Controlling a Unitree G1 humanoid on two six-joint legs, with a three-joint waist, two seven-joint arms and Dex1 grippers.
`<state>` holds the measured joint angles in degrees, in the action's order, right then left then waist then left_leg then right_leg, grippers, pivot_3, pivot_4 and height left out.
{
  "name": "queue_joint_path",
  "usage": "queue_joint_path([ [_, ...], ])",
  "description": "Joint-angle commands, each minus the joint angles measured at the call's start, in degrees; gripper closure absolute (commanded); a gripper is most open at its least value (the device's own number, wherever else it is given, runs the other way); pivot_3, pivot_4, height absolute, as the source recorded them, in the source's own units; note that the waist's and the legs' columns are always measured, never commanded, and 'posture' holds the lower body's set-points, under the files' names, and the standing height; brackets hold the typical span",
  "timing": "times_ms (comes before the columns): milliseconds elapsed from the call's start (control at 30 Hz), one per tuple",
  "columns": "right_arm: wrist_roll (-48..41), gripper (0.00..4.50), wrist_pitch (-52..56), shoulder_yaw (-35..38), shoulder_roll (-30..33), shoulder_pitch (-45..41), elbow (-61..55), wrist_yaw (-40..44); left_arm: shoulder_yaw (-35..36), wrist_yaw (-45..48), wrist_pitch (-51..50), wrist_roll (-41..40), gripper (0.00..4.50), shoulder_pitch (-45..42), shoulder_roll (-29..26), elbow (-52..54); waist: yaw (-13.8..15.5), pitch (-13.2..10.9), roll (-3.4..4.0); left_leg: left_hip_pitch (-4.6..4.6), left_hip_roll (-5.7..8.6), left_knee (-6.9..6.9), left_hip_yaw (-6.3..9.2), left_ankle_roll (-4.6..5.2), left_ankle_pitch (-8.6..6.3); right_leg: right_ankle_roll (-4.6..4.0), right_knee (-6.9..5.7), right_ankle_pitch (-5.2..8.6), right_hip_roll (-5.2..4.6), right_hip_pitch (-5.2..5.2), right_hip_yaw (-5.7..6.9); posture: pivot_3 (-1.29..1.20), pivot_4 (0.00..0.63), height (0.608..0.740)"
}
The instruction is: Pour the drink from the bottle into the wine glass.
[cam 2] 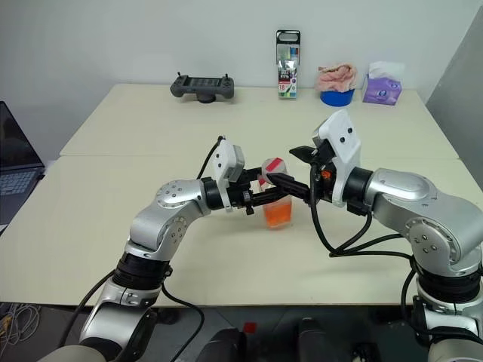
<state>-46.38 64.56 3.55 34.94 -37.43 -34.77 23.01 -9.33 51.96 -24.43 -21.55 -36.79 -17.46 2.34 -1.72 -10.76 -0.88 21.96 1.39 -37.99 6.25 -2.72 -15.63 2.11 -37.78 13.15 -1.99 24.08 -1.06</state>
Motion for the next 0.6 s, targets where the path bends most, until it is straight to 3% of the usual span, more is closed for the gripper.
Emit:
queue_joint_path([
  [33,-0.8,0.72,0.5,0.4,-0.7,-0.2,-3.1,-1.9,0.5,0.3,1.5,-0.8,2.36,-1.1,0.3,2.7,0.0,0.0,0.0,0.0,0.0,0.01,0.0,0.0,0.0,0.0,0.0,0.0,0.0,0.0,0.0,0.0,0.15,0.74],
  [333,0.9,0.72,0.9,-0.7,-3.2,-0.7,-2.7,-6.0,0.3,0.7,1.8,-0.7,2.36,-1.5,0.7,2.0,0.0,0.0,0.0,0.0,0.0,0.01,0.0,0.0,0.0,0.0,0.0,0.0,0.0,0.0,0.0,0.0,0.15,0.74],
  [433,1.6,1.33,1.0,-1.3,-3.5,-0.9,-2.3,-7.0,0.3,0.7,1.7,-0.7,2.36,-1.4,0.7,2.0,0.0,0.0,0.0,0.0,0.0,0.01,-0.01,0.0,0.0,0.0,0.0,0.0,0.0,0.0,-0.01,0.0,0.15,0.74],
  [533,1.7,2.43,1.0,-1.4,-3.6,-1.0,-2.2,-7.3,0.4,0.6,1.6,-0.7,2.36,-1.3,0.6,2.2,0.0,0.0,0.0,0.0,0.0,0.0,0.01,0.0,0.0,0.01,0.0,0.0,0.0,0.0,0.0,0.0,0.15,0.74],
  [600,2.0,2.68,0.9,-1.6,-3.6,-1.1,-2.0,-7.3,0.4,0.5,1.6,-0.8,2.36,-1.2,0.6,2.3,0.0,0.0,0.0,0.0,0.01,0.01,0.01,0.0,0.0,0.01,0.01,0.01,0.0,0.0,0.0,0.0,0.15,0.74],
])
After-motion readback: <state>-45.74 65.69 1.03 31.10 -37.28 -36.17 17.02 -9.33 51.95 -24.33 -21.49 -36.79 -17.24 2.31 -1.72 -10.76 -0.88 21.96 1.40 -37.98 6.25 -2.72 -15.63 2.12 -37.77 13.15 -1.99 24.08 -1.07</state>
